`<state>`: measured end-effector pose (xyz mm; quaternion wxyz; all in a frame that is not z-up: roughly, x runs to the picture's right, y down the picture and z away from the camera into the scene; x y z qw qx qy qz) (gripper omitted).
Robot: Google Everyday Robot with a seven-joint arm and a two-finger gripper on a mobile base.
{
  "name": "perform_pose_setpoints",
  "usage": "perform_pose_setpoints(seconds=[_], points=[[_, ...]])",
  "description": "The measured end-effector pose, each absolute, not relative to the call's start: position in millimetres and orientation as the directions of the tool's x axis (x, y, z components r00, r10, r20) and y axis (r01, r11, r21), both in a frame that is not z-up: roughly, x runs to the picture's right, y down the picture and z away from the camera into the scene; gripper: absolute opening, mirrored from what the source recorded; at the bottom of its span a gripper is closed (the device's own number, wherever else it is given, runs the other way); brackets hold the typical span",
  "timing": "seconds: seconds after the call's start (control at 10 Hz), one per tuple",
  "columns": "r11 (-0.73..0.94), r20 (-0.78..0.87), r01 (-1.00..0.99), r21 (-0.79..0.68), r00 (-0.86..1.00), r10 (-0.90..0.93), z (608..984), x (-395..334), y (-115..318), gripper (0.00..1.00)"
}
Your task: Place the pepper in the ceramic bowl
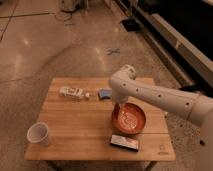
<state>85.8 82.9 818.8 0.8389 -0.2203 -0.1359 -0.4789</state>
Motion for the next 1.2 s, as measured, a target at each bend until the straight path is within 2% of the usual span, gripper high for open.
perform_pose_setpoints(seconds=[0.1, 0.5, 0.6, 0.7, 0.8, 1.2], points=[[0.455, 0.430, 0.853, -0.256, 0.522, -0.737, 817.9, 96.4, 83.5, 0.11], [0.476, 0.437, 0.831, -0.289, 0.557, -0.707, 810.3, 116.6, 96.3, 0.52], [0.482, 0.448, 0.828, -0.287, 0.561, -0.696, 807.2, 118.9, 102.2, 0.65], [0.490, 0.455, 0.826, -0.278, 0.563, -0.690, 805.5, 120.4, 105.1, 0.73], [0.490, 0.454, 0.826, -0.278, 0.562, -0.691, 805.4, 120.8, 104.8, 0.75], [0.490, 0.455, 0.827, -0.277, 0.562, -0.691, 805.5, 120.3, 104.9, 0.75]])
